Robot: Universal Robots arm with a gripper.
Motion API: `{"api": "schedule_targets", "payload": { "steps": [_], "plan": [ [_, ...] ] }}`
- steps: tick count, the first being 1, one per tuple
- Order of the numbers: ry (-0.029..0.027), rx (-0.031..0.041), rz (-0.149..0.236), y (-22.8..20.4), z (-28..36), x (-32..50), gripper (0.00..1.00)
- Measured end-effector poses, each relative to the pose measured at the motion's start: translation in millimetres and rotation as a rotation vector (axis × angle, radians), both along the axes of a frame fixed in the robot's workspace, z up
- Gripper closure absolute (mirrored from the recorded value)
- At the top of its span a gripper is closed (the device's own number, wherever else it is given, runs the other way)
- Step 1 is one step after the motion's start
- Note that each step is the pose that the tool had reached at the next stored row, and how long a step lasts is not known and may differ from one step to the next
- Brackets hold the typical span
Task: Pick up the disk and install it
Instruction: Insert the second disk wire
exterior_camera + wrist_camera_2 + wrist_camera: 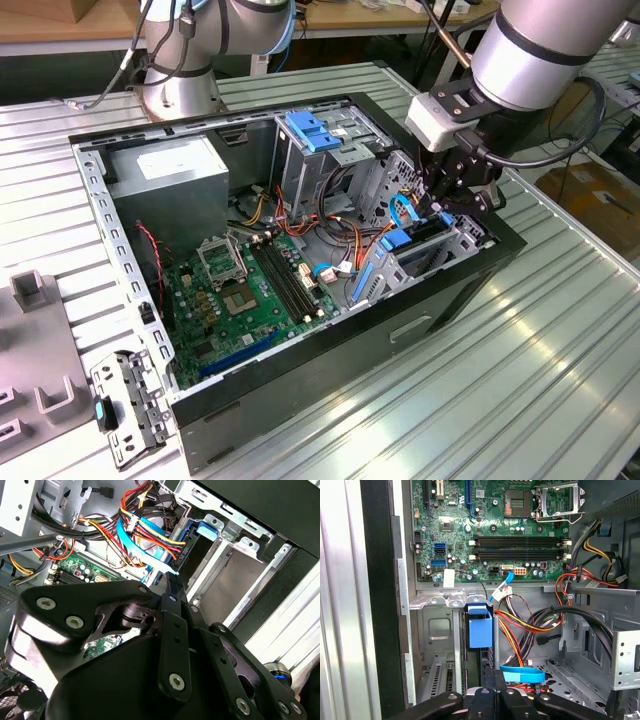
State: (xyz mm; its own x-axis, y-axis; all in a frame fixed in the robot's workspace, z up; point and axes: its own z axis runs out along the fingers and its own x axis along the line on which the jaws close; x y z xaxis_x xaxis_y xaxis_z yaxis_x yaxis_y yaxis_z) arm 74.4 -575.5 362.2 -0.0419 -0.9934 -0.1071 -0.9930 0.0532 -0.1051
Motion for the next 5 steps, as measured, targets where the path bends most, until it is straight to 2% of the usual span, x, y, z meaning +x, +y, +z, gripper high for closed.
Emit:
{"api": "schedule_targets", "payload": {
  "steps": [5],
  "plan": [
    [-0.0002, -0.0001, 0.0, 0.0, 0.0, 0.0, 0.89]
  ]
}}
